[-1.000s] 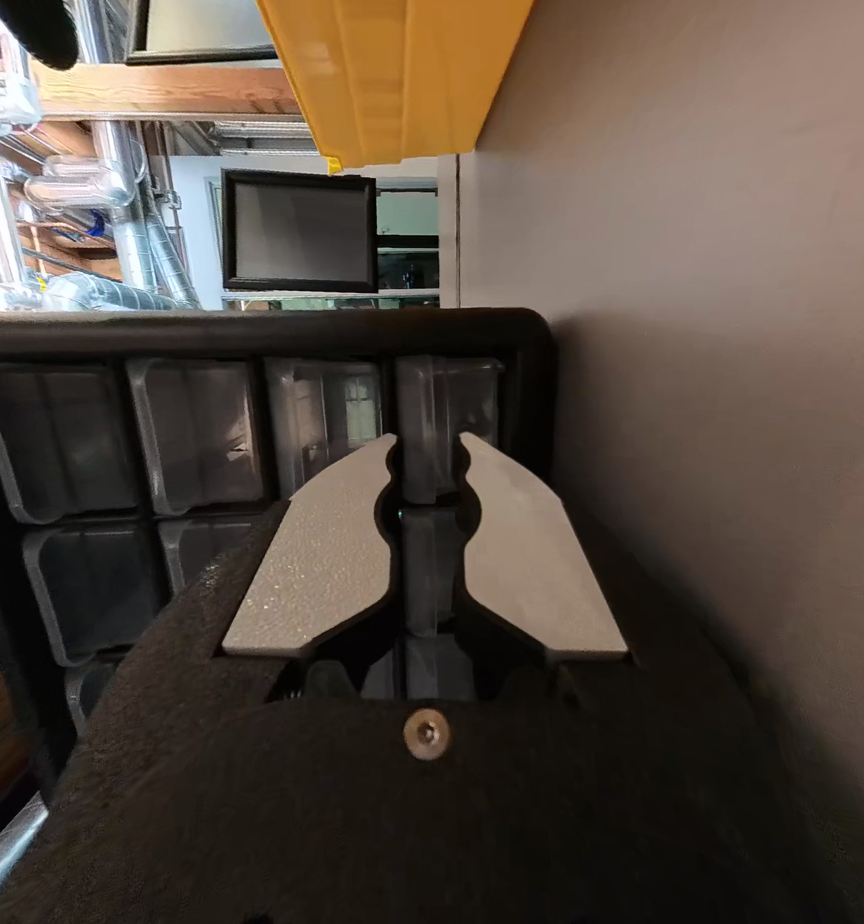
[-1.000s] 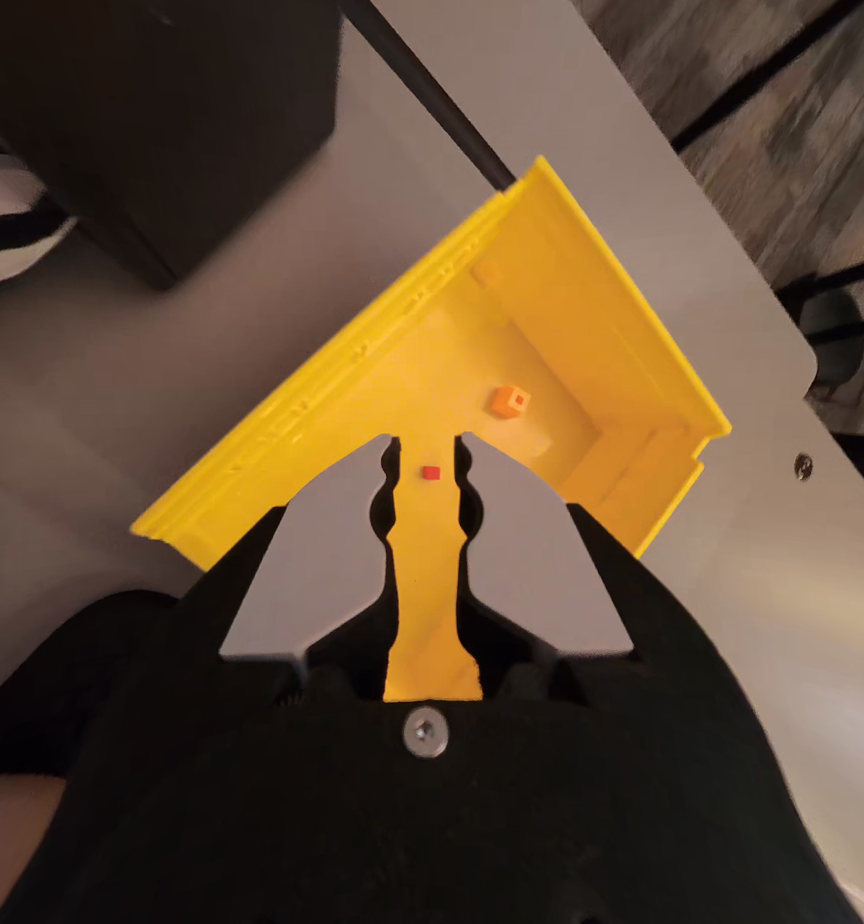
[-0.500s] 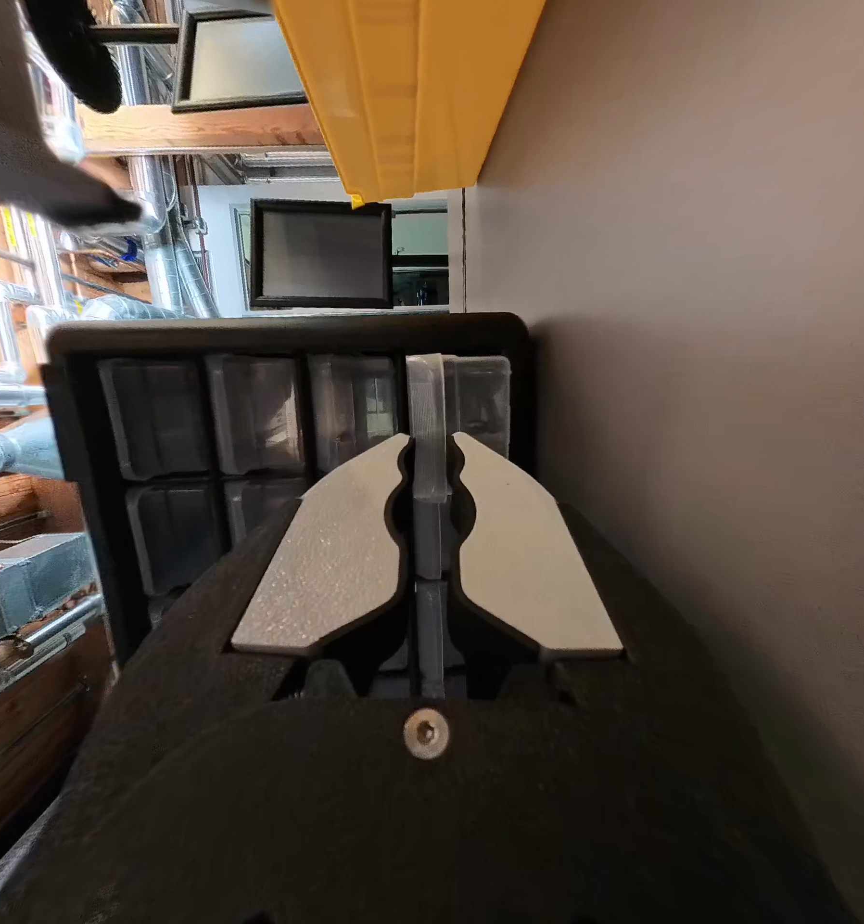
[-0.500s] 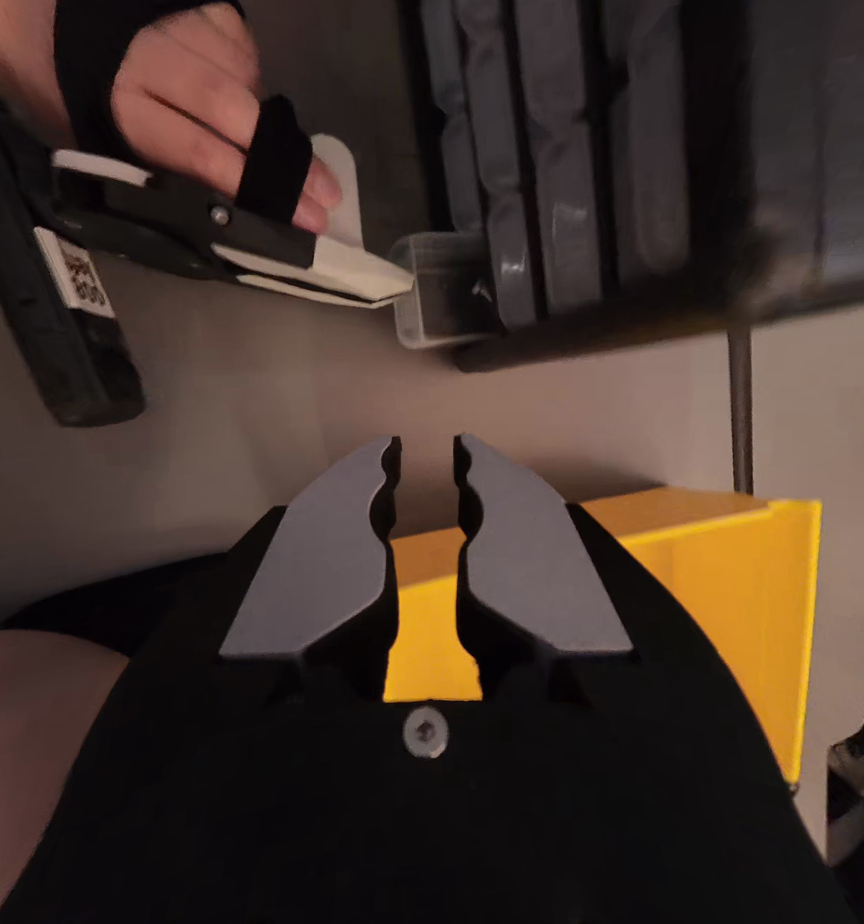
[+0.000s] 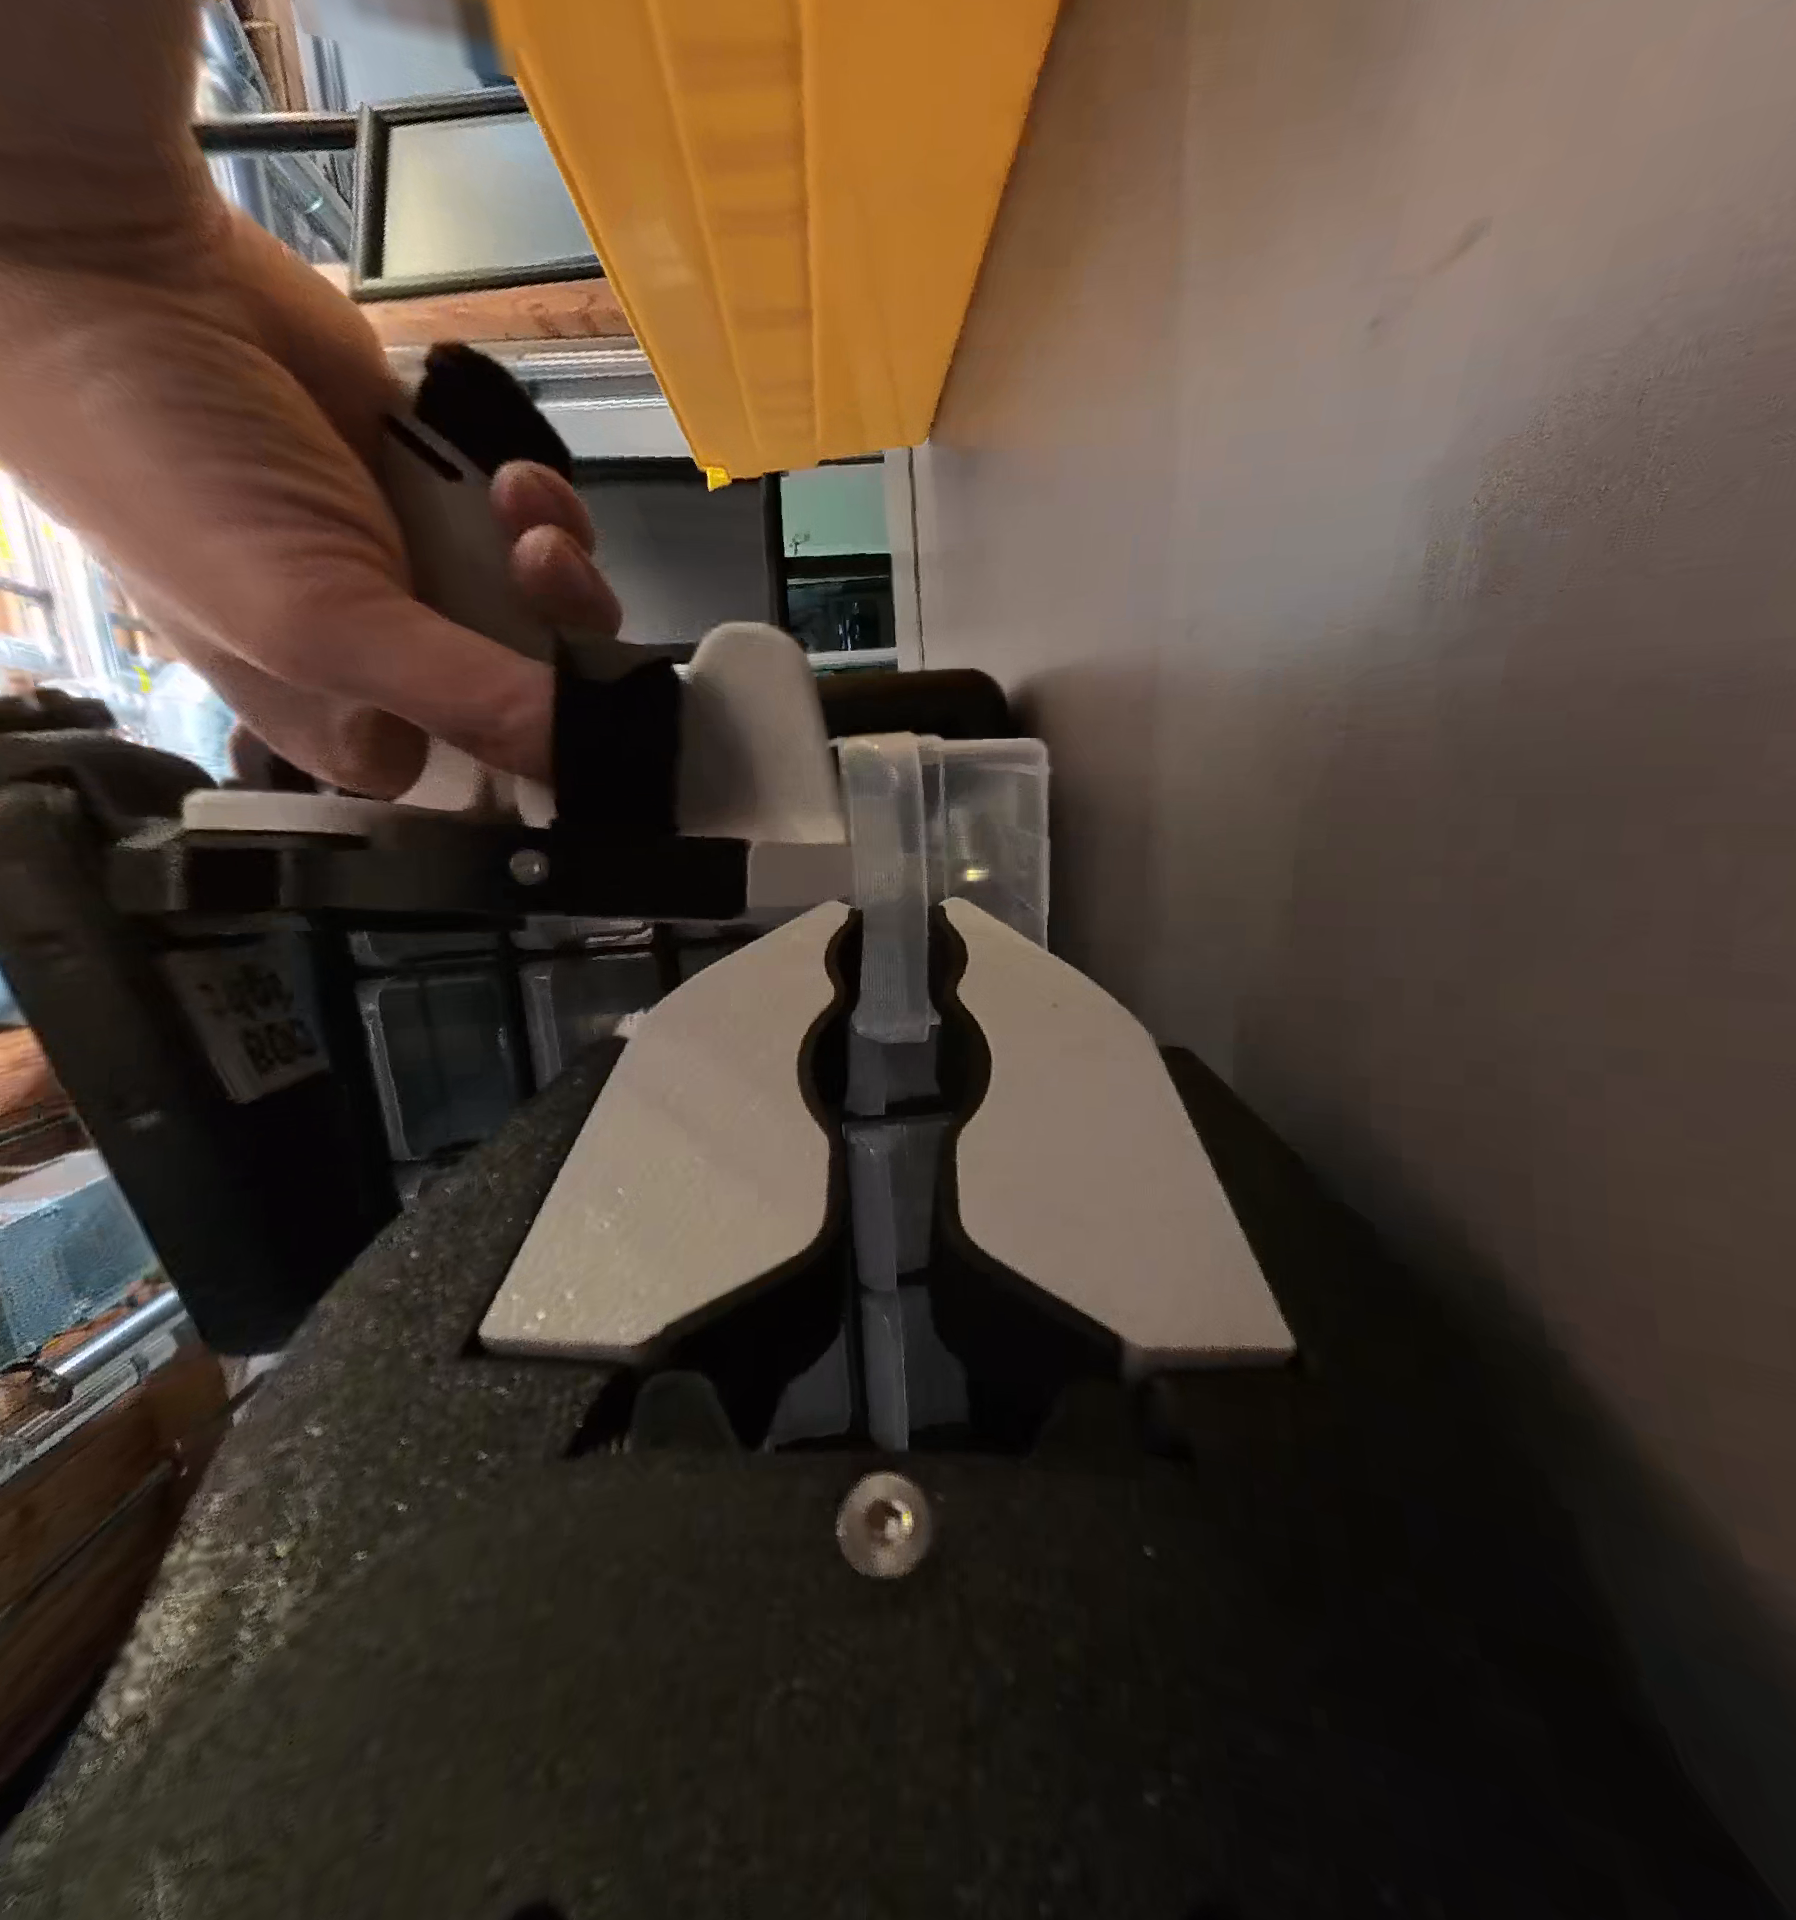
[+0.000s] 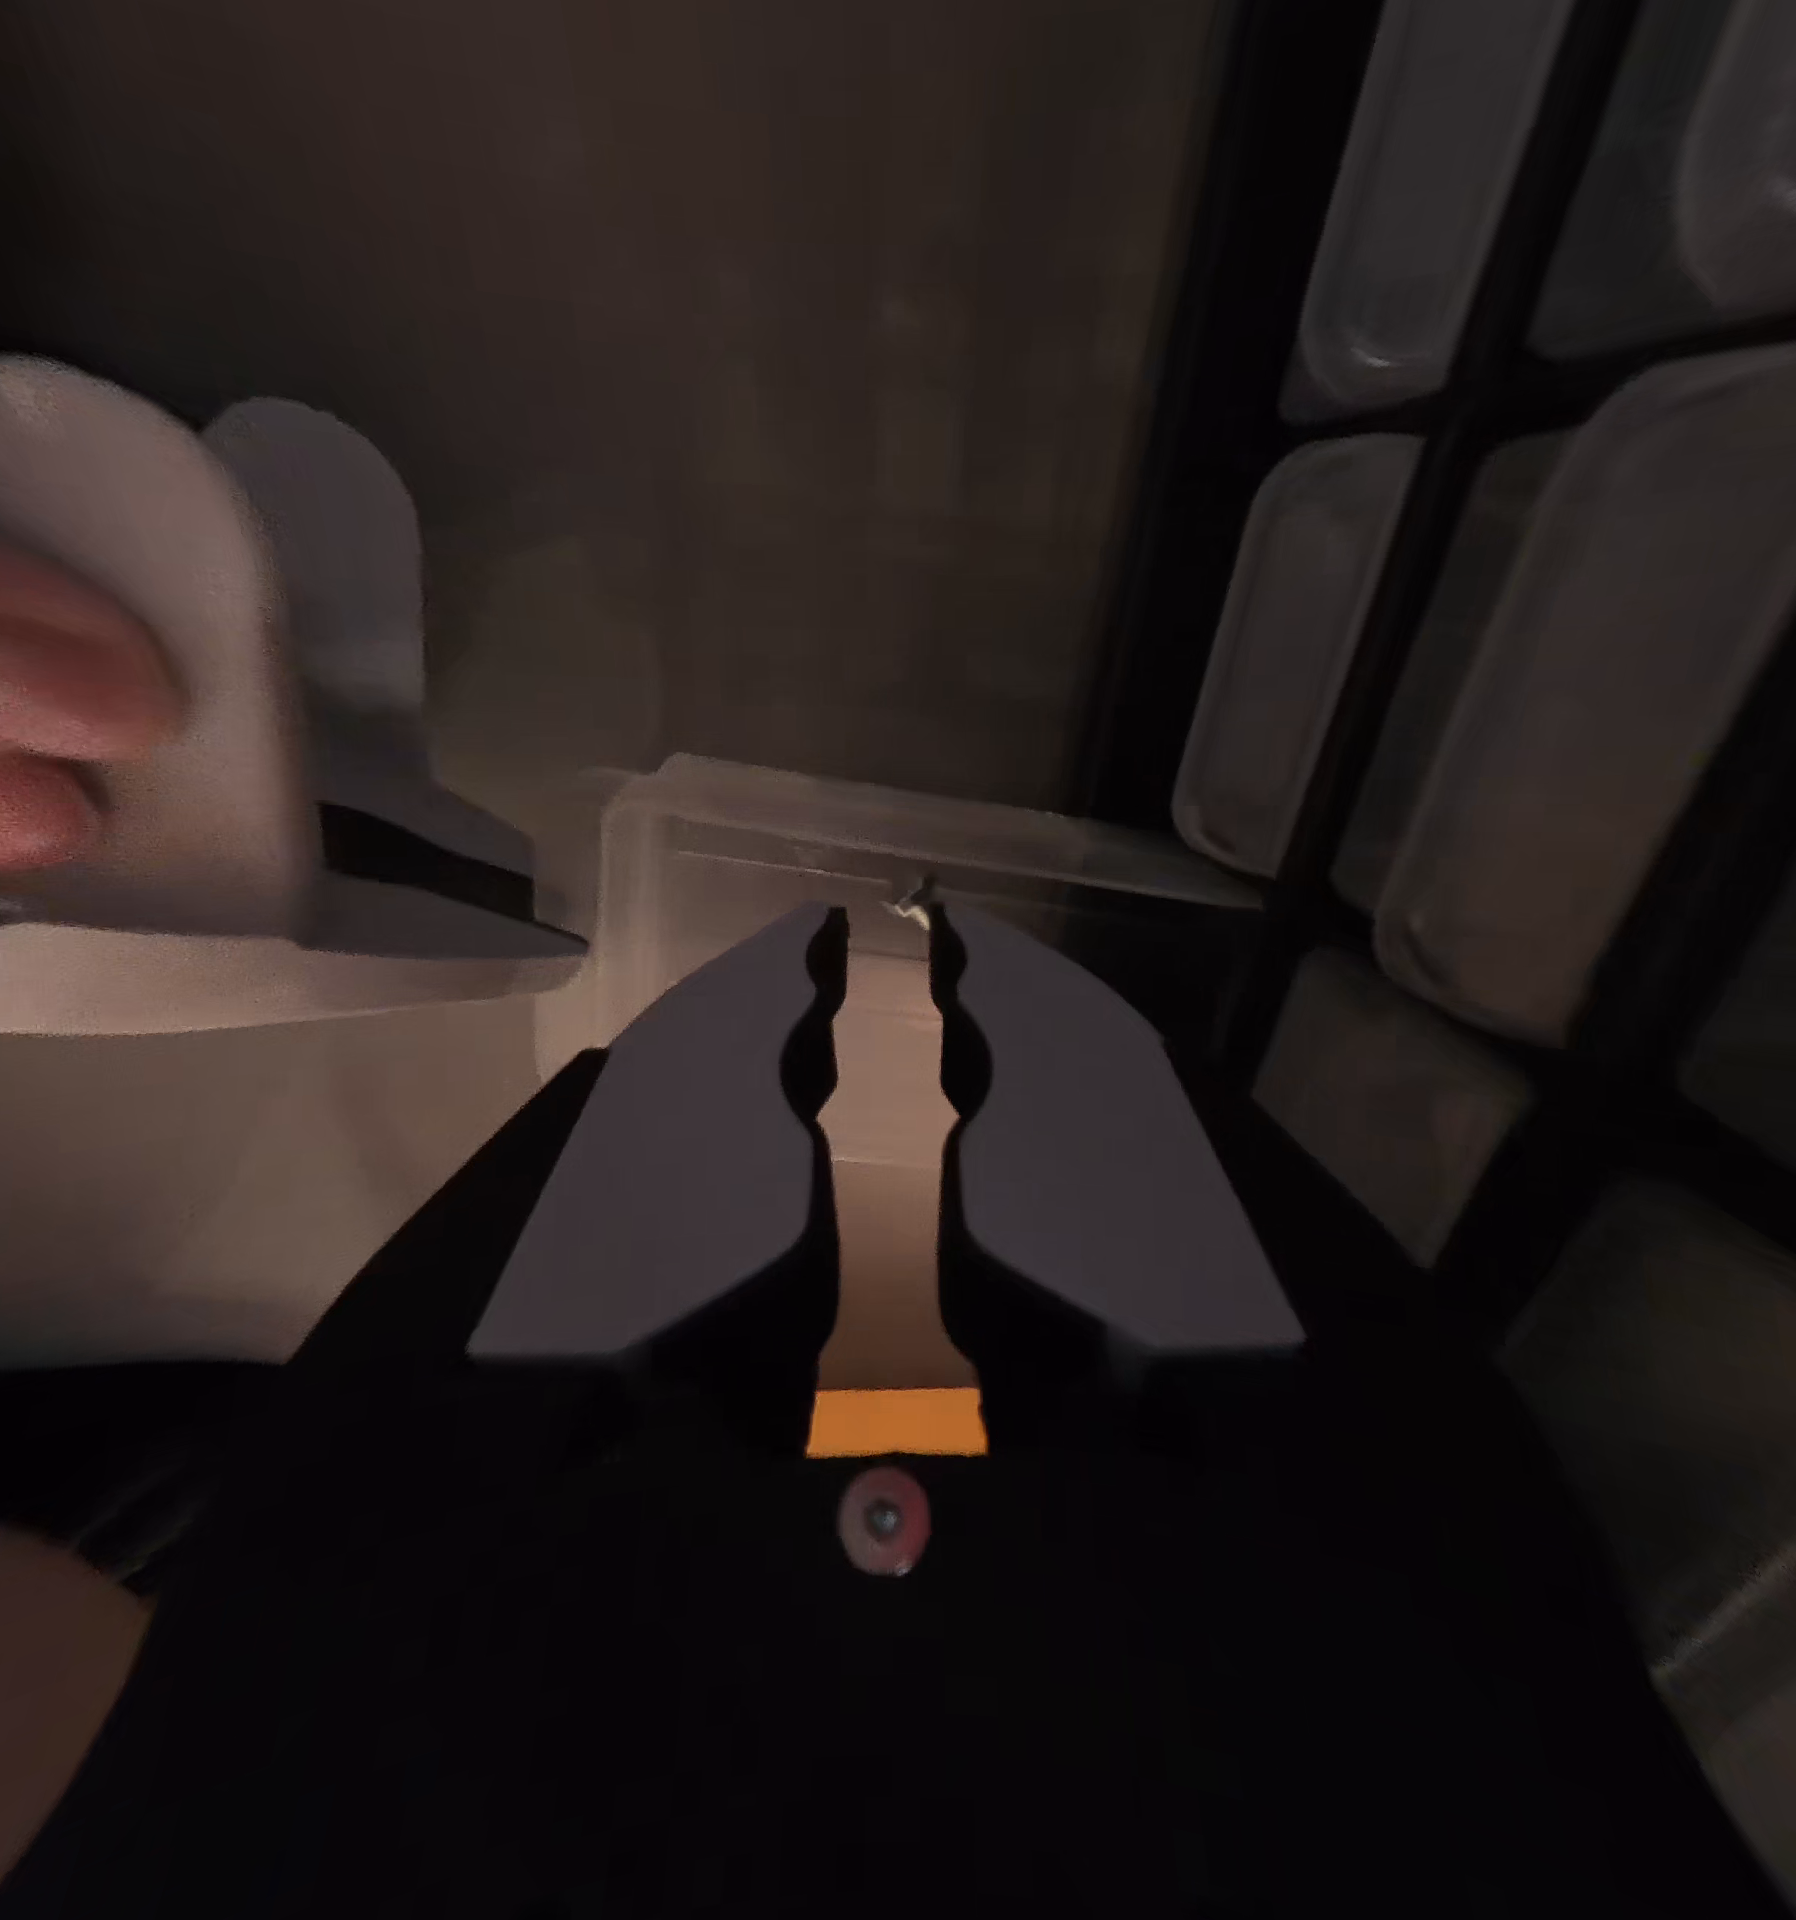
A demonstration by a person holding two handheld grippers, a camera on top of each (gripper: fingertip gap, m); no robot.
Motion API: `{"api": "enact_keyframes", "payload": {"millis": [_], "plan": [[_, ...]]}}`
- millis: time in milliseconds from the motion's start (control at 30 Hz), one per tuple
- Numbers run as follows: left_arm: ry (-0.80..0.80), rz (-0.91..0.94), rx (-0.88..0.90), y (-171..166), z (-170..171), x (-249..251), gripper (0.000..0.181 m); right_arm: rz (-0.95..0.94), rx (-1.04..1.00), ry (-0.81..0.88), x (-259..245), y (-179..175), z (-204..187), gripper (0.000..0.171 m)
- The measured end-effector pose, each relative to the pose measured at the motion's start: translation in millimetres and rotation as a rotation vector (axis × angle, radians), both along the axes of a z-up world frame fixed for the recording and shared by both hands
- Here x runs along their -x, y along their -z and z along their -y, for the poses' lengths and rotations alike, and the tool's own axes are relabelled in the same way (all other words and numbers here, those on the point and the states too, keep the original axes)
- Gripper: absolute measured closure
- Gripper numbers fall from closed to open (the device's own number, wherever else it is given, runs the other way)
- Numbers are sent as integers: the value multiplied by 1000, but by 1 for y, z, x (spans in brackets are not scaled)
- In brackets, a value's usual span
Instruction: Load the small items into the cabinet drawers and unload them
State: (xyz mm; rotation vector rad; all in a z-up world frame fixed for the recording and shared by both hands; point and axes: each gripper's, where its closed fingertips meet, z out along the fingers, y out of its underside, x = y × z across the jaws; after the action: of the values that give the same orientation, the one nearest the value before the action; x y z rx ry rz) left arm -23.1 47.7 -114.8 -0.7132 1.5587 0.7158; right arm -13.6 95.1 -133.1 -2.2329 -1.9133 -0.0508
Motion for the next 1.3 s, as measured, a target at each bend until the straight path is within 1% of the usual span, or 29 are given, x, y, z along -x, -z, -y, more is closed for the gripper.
{"api": "enact_keyframes", "payload": {"millis": [67, 233, 367, 567, 700, 933, 1033, 1167, 1233, 1300], "plan": [[-5, -2, -6, -1, 2, 1, 170, -22, -8, 7, 3, -2, -2, 156], [6, -16, 4, 0, 10, 2, 170, 60, -34, 1, -3, 1, -2, 155], [11, -21, 8, 1, 13, 0, 170, 68, 14, -15, 3, 5, 6, 151], [19, -28, 16, 2, 16, -3, 170, 118, 48, -11, 2, 9, 8, 151], [19, -32, 20, 1, 16, -4, 170, 144, 93, -13, 1, 12, 13, 162], [20, -25, 23, 1, 17, -7, 170, 136, 60, -61, 4, 9, 13, 163], [25, -17, 27, 1, 18, -8, 170, 68, 13, -64, 8, -9, 13, 164], [35, -13, 25, 0, 18, -12, 170, -161, -42, -108, 18, -59, 28, 164], [32, -12, 22, -1, 14, -15, 170, -231, -91, -76, 3, -87, 35, 164], [20, -11, 16, -3, 6, -18, 170, -265, -129, 14, -26, -107, 42, 164]]}}
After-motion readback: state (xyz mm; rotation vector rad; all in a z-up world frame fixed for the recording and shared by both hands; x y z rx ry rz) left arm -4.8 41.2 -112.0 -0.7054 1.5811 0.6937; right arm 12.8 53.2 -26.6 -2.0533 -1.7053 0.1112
